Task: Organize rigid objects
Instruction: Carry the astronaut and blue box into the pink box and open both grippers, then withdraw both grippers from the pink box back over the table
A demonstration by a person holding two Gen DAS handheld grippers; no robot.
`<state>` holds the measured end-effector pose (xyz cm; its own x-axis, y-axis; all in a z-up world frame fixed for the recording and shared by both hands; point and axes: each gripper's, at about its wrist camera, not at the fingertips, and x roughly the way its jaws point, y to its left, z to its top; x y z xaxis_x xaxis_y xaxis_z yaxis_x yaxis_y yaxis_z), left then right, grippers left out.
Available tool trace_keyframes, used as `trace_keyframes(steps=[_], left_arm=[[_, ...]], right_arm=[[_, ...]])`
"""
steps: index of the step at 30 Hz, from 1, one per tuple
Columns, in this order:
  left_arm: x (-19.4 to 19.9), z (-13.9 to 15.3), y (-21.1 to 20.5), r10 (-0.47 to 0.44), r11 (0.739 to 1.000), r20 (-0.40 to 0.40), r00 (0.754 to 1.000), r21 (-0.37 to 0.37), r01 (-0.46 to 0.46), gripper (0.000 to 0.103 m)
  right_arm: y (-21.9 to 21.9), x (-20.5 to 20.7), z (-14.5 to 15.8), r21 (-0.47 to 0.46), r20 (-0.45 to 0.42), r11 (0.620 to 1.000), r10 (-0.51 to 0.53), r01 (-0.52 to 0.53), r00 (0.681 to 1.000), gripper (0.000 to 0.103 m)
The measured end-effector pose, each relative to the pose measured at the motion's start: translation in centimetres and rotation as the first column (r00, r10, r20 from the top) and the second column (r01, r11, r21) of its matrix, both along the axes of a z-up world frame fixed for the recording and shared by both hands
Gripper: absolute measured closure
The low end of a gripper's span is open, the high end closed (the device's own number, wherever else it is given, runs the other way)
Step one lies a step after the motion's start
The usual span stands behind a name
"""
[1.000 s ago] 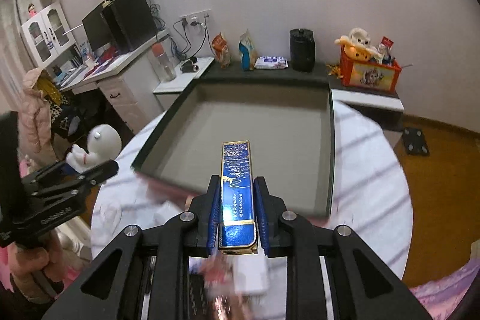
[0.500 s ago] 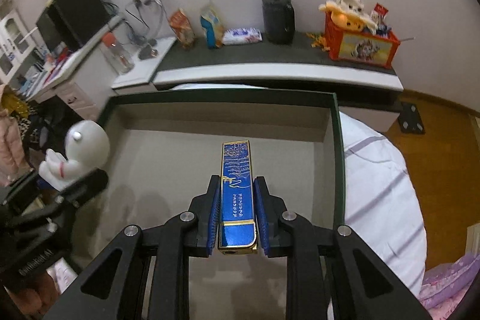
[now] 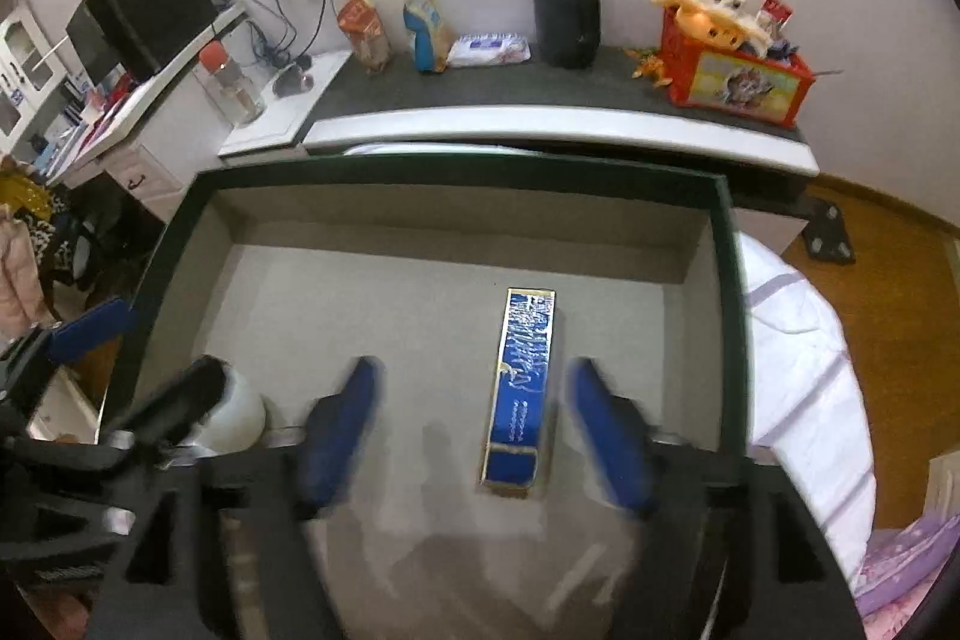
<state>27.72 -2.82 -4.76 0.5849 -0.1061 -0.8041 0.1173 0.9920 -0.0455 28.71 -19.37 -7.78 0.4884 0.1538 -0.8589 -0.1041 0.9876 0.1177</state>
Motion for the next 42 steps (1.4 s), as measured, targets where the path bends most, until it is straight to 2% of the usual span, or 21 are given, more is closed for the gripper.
trace_keyframes(steps=[6,9,10,17,25,31,36,42], left_arm=[[-5.6,4.1,2.5,0.039,0.999,0.120,0.992,-0.023,-0.036,0.000],[-9.4,5.9,3.3,0.057,0.998,0.178,0.982,-0.025,-0.053,0.000],[-10.2,6.3,3.7,0.062,0.998,0.190,0.980,-0.026,-0.058,0.000],[-16.7,8.3,5.2,0.090,0.996,0.240,0.966,-0.034,-0.085,0.000],[-23.3,8.5,5.7,0.106,0.994,0.257,0.961,-0.030,-0.101,0.000],[-27.4,7.8,5.9,0.134,0.991,0.262,0.956,-0.018,-0.134,0.000],[-30.2,6.6,6.1,0.148,0.989,0.241,0.959,-0.038,-0.143,0.000],[-31.8,5.0,6.4,0.148,0.989,0.200,0.969,-0.045,-0.141,0.000]], right_arm=[[-1.2,-5.0,4.0,0.070,0.103,0.997,-0.053,0.046,0.993,0.012],[-1.5,-9.1,6.4,0.098,0.178,0.994,-0.066,0.049,0.982,0.006],[-1.5,-10.1,7.0,0.101,0.197,0.994,-0.070,0.051,0.978,0.000],[-1.1,-19.1,9.9,0.110,0.300,0.992,-0.095,0.064,0.949,0.000],[-0.9,-26.5,10.6,0.075,0.355,0.991,-0.132,0.113,0.925,0.000],[-1.1,-30.7,9.4,0.038,0.346,0.990,-0.143,0.138,0.927,0.000],[-1.2,-33.2,7.7,0.028,0.314,0.990,-0.142,0.141,0.939,0.000],[-1.3,-34.1,7.0,0.034,0.290,0.988,-0.153,0.150,0.945,0.000]])
